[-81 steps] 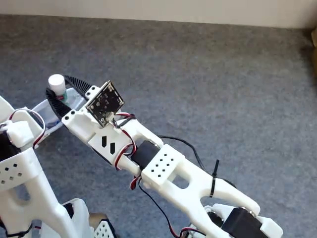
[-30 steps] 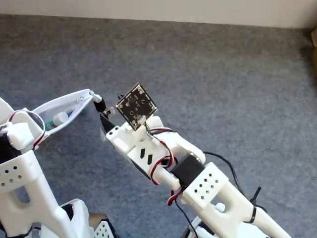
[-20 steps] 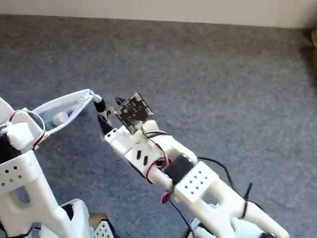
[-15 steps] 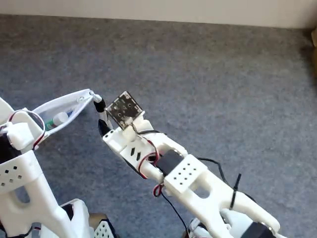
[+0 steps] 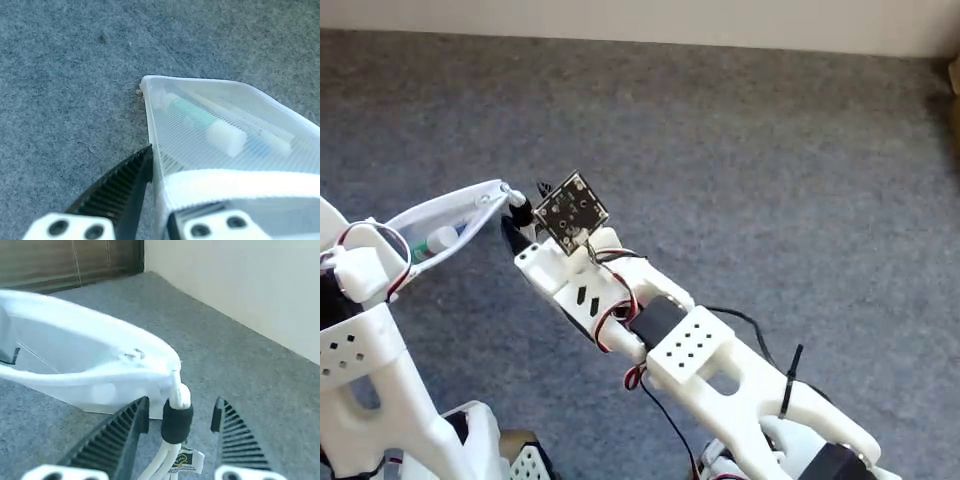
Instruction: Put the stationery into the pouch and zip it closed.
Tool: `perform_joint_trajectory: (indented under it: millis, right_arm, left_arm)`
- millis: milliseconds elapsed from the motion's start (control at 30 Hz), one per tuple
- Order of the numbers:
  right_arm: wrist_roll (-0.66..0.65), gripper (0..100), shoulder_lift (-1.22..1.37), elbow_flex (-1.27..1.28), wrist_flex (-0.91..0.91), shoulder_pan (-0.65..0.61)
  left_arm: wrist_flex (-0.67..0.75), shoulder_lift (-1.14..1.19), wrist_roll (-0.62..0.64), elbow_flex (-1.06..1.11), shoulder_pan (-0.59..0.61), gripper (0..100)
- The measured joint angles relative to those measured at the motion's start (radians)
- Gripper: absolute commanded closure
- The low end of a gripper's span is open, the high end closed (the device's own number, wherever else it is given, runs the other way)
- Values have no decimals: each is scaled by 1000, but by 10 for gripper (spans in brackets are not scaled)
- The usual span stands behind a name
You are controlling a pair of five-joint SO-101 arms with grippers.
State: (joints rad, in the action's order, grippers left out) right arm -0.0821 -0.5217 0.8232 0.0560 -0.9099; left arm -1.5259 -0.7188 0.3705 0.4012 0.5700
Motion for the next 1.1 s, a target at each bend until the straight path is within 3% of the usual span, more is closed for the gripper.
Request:
perform_joint_trajectory:
  millis: [700,900,1100]
  right_arm:
    - [0,806,126,-78,-17,0]
    - [-20,935,126,-78,-17,0]
    - [-190,995,126,-80,-17,14]
  left_arm:
    - [0,0,0,0,0,994]
    - [0,0,0,0,0,994]
    - [0,0,0,2,2,994]
